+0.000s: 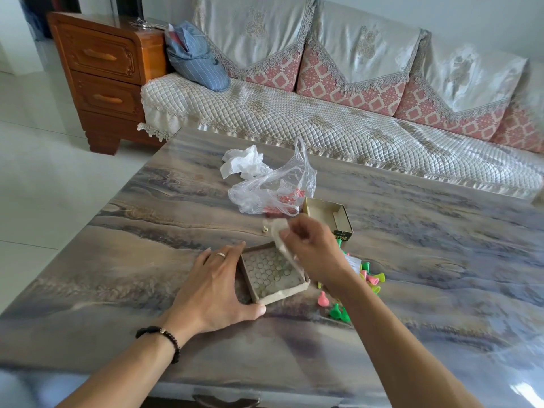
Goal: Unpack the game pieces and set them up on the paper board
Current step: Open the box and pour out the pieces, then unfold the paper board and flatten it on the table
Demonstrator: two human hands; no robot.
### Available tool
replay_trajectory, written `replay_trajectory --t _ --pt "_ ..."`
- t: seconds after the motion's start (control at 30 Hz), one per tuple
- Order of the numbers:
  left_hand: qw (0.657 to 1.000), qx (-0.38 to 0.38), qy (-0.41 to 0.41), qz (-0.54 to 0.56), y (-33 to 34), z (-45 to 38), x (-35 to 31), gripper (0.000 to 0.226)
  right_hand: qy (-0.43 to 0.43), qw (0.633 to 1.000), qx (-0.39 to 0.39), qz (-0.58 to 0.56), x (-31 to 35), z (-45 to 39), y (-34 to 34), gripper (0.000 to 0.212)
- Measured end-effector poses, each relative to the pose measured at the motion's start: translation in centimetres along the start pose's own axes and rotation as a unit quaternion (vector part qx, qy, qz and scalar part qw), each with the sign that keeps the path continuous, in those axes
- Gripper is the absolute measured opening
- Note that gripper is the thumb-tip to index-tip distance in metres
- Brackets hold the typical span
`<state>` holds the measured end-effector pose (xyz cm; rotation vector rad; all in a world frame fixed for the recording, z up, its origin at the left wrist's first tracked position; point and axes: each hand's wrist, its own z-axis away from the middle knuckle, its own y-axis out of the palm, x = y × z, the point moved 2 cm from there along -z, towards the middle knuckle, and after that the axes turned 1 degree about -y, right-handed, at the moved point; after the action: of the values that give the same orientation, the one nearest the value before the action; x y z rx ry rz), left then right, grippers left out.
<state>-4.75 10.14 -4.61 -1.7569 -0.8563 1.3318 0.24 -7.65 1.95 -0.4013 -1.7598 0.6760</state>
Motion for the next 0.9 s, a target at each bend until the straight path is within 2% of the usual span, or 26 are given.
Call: replay_trajectory --t 0.13,0.27,0.37,0.47,0.57,0.67,0.73,0.83,0.9 --pt "1.000 0.017 0.000 -0.022 -0.1 0.0 -0.2 0.118 0.031 0.985 -0.047 -0.164 0.6 -0.6 -1.8 0.018" --pt "0.998 0.047 -0.029 -0.021 -0.8 -0.4 -0.4 0.119 0.028 0.982 -0.062 -0.177 1.2 -0.2 -2.8 0.019" --pt "0.995 0.086 -0.043 -0.023 -1.5 -0.9 -0.7 0.124 0.024 0.966 -0.093 -0.242 1.9 0.3 -3.8 0.019" --pt "0.998 0.057 -0.013 0.040 -3.2 -1.6 -2.0 0.123 0.019 0.953 -0.107 -0.282 3.5 0.6 -5.1 0.020" --pt "0.971 -0.039 0.025 0.236 -6.5 -2.6 -4.9 0.091 -0.017 0.957 -0.101 -0.272 5.1 0.8 -6.6 0.018" --pt "0.927 -0.071 0.053 0.365 -9.7 -3.9 -8.6 0.080 -0.069 0.971 -0.085 -0.213 6.4 1.0 -7.9 0.012" --pt "0.922 -0.108 0.062 0.368 -11.1 -4.6 -10.3 0.063 -0.092 0.976 -0.101 -0.168 7.0 1.4 -8.8 0.010" --pt "0.918 -0.173 0.068 0.351 -11.9 -4.6 -11.6 0.015 -0.098 0.975 -0.157 -0.124 7.5 2.1 -10.1 0.013" --pt "0.913 -0.167 0.067 0.367 -11.6 -4.1 -12.0 0.009 -0.091 0.970 -0.186 -0.128 7.7 2.5 -10.9 0.014"
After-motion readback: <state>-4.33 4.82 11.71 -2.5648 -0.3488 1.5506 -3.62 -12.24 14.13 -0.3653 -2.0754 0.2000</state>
